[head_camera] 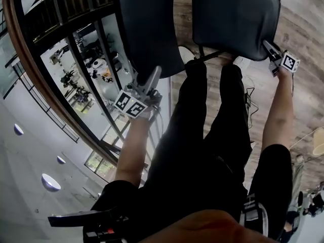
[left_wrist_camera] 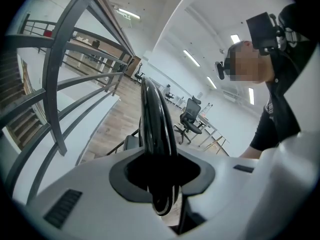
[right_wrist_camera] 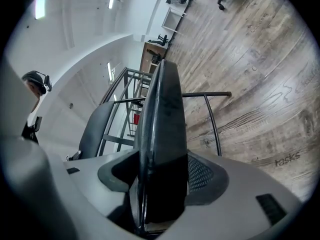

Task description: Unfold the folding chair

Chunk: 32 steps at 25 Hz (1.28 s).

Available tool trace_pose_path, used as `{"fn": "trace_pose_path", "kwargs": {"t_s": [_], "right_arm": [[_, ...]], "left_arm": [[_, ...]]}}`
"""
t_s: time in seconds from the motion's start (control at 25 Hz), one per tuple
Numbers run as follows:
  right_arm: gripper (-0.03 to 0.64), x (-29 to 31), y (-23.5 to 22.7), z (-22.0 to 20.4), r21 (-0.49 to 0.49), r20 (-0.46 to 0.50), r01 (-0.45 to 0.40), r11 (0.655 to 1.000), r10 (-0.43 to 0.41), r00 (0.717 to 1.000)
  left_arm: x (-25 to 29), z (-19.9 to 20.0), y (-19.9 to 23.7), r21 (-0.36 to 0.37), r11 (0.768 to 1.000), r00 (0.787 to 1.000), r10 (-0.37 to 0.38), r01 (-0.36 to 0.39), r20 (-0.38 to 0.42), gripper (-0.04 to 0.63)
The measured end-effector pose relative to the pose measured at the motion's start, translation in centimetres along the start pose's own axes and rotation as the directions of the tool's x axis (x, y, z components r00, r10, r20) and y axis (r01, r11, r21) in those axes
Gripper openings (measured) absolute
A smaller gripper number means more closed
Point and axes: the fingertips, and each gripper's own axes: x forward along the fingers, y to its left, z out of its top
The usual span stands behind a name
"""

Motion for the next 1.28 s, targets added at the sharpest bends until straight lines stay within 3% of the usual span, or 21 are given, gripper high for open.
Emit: {"fn": "trace_pose_path", "kwargs": {"t_s": [0.12,0.28,0.44,0.56,0.64,0.68,0.72,0.8,0.92,1.08,1.16,1.28], "right_arm": [[0.281,-0.5,-0.1,0.4,-0.045,-0.009,0.050,0.998,-0.050,0.999],[0.311,-2.6,0.1,3.2,-0.115,0.030,0.155,0.981,-0.153,0.988],[0.311,-4.5,2.4,9.0,-0.218,0.101,0.214,0.952,-0.196,0.975],[0.307,-5.2,7.2,11.1,-0.325,0.104,0.226,0.918,-0.203,0.974],[0.216,-5.4,12.1,11.7,-0.405,0.100,0.186,0.895,-0.159,0.982],[0.147,-5.6,14.9,11.7,-0.440,0.097,0.156,0.884,-0.126,0.987],[0.089,-5.8,17.9,11.4,-0.468,0.094,0.122,0.875,-0.088,0.992],[0.018,-6.2,24.0,10.5,-0.521,0.080,0.050,0.852,-0.009,0.997],[0.008,-6.9,32.9,8.9,-0.598,0.063,-0.012,0.802,0.062,0.996],[0.008,-8.0,42.6,4.9,-0.706,0.026,0.005,0.708,0.020,0.999],[0.008,-7.9,47.1,3.2,-0.768,0.014,0.002,0.640,0.015,1.000],[0.008,-7.1,53.7,1.0,-0.855,-0.008,-0.013,0.518,0.011,1.000]], "left_arm": [[-0.2,0.2,-0.3,0.036,0.999,1.000,0.011,-0.010,-0.022,0.098],[-1.1,2.2,-0.1,0.034,0.999,0.999,0.030,-0.030,0.013,0.164],[-2.0,4.6,0.6,0.096,0.989,0.993,0.105,-0.110,0.053,0.172],[-3.7,6.0,-0.1,0.169,0.968,0.982,0.180,-0.188,0.061,0.172],[-4.5,6.6,-1.1,0.211,0.953,0.976,0.207,-0.218,0.073,0.168],[-4.7,6.8,-2.0,0.232,0.949,0.977,0.198,-0.211,0.077,0.121],[-4.7,6.9,-3.4,0.259,0.947,0.982,0.175,-0.189,0.076,0.065],[-4.3,7.0,-6.6,0.320,0.939,0.992,0.109,-0.123,0.062,0.024],[-3.5,7.8,-11.1,0.382,0.923,0.998,0.024,-0.043,0.053,0.005],[-3.7,9.3,-15.9,0.408,0.912,0.997,-0.063,0.039,0.046,0.004],[-3.7,10.4,-18.1,0.427,0.900,0.991,-0.122,0.088,0.053,0.005],[-4.0,11.7,-21.6,0.486,0.858,0.976,-0.213,0.166,0.044,0.005]]}}
